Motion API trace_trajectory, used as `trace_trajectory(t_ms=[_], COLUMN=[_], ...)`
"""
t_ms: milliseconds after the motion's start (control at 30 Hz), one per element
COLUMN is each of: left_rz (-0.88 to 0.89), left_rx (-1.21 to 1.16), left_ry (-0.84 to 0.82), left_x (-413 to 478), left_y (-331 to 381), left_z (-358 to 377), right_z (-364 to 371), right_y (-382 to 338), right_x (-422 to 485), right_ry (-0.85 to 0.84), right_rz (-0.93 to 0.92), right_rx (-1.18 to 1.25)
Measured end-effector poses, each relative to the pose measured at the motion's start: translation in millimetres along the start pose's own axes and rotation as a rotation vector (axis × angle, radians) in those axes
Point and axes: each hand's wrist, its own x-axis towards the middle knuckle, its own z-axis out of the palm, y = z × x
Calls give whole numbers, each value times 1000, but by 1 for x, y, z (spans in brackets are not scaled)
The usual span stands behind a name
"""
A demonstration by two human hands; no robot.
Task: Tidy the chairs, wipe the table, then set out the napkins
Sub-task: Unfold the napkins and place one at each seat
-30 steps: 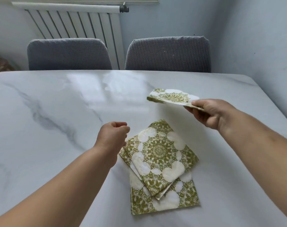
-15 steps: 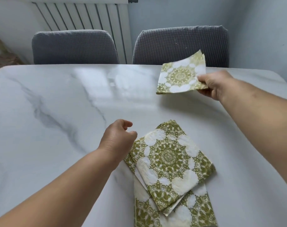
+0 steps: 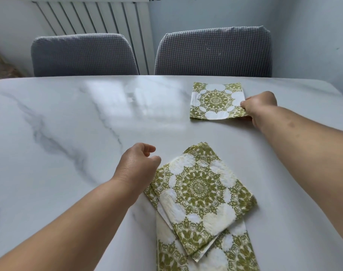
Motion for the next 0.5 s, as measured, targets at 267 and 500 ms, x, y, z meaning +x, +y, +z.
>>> trace_trajectory(t_ms=[267, 500], left_rz=[-5, -30], left_rx=[7, -16], left_ry=[-3, 24], left_x=[-2, -4], left_y=[-1, -1], left_z=[2, 3], right_z=[-3, -15], right_y=[6, 7], right_x=[3, -18], right_ry=[24, 54], right_rz=[-82, -251], right_rx=[-88, -265])
